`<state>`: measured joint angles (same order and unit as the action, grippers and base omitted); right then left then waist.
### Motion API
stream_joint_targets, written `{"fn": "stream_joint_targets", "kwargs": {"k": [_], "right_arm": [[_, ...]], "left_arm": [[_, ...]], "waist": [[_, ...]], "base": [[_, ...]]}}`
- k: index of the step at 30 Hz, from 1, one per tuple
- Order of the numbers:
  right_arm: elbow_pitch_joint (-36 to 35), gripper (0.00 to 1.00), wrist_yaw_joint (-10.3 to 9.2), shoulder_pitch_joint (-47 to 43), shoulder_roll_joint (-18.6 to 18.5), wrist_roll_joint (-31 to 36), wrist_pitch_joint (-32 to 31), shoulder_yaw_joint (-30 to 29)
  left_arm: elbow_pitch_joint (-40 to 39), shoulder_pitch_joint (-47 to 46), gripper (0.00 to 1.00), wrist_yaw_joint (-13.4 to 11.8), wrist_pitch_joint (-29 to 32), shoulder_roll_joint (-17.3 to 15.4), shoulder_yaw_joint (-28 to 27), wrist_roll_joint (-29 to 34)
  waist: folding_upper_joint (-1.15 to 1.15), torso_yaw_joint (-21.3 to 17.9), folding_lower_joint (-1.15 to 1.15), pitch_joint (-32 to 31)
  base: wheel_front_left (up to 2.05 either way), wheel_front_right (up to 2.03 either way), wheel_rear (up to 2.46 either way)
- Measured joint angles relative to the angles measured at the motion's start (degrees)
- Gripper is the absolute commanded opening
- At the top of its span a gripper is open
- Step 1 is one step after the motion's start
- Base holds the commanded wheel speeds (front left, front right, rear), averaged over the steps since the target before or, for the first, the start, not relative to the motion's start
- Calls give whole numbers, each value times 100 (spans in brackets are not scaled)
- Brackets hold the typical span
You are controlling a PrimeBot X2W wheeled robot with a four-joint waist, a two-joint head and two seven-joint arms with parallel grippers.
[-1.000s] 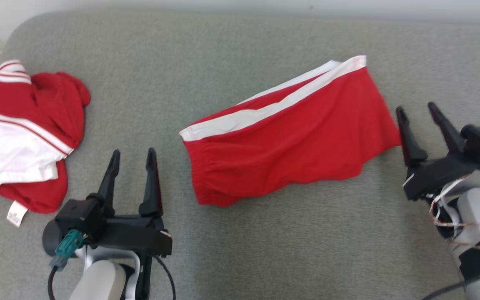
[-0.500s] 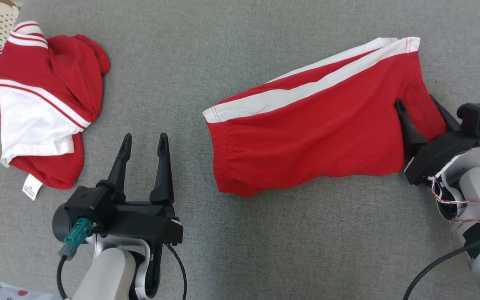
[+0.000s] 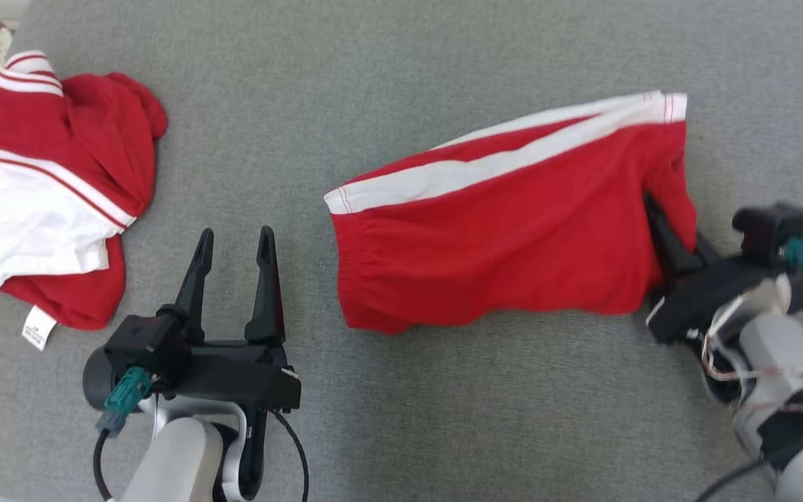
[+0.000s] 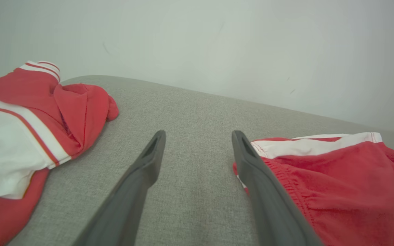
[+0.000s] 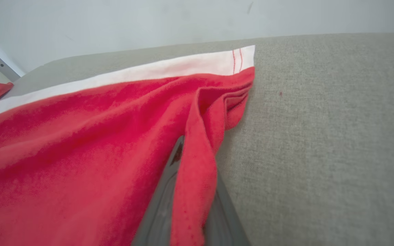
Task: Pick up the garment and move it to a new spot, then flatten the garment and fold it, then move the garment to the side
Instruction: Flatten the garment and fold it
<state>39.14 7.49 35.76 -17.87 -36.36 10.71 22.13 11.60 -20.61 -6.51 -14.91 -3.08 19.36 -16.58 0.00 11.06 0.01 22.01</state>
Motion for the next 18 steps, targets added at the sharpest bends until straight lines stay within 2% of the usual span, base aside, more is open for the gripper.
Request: {"fn": "stream_joint_targets", "kwargs": {"k": [4, 11, 18], "right_arm": [[-464, 0, 0, -593, 11, -104, 200, -83], [-1192, 0, 0, -1835, 241, -70, 296, -525], [-1418, 0, 1, -2720, 541, 209, 232, -1196]], "left_arm": [[82, 98, 100, 43, 0, 8, -53, -7], [240, 252, 100, 54, 0, -51, -108, 31], [365, 504, 100, 44, 7, -177, -152, 18]], "waist": [[1, -110, 0, -118], [1, -353, 0, -384], [0, -578, -1, -760]], "base": [[0, 0, 0], [0, 0, 0], [0, 0, 0]]}}
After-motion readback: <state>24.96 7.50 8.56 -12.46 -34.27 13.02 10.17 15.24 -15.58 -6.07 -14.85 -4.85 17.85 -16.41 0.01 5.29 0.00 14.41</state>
